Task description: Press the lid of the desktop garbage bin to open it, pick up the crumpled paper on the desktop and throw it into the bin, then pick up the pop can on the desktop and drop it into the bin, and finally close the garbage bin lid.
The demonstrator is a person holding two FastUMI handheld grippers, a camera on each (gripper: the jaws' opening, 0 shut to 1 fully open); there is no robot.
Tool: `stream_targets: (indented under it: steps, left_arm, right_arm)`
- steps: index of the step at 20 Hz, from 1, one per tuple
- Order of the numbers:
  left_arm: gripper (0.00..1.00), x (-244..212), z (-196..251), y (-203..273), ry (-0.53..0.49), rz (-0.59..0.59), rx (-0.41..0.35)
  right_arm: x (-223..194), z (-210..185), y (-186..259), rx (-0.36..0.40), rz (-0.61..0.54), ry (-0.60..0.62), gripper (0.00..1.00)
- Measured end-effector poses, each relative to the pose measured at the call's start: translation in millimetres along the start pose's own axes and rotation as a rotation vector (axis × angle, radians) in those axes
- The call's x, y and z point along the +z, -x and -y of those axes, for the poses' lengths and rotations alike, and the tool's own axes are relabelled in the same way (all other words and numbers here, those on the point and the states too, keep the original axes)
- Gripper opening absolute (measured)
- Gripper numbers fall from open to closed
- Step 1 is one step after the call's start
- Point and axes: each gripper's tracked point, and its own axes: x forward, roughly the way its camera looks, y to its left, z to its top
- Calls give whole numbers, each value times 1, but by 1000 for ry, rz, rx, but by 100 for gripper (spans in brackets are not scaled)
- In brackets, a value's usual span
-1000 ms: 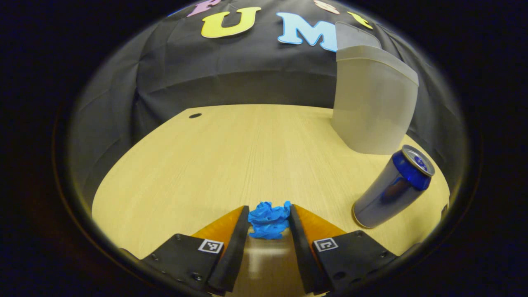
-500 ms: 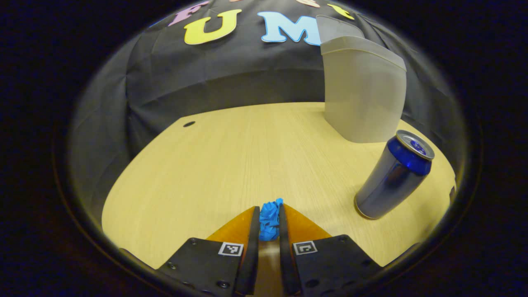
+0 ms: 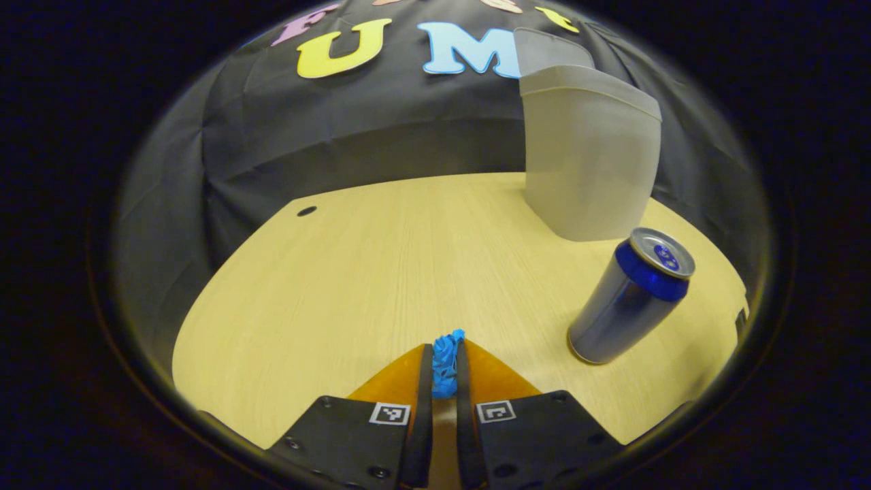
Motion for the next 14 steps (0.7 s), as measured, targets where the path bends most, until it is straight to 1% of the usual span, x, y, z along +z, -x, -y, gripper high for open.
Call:
stream_targets:
  steps: [4, 8, 14]
  left_arm:
    - [22, 32, 0, 19, 37, 50, -17]
    - [21, 74, 3, 40, 59, 113, -29]
    - [21, 145, 23, 67, 81, 231, -65]
  right_arm:
    - [-3, 10, 0, -32, 6, -4, 95]
    - [2, 14, -1, -26, 19, -29, 96]
    - [5, 35, 3, -80, 44, -66, 96]
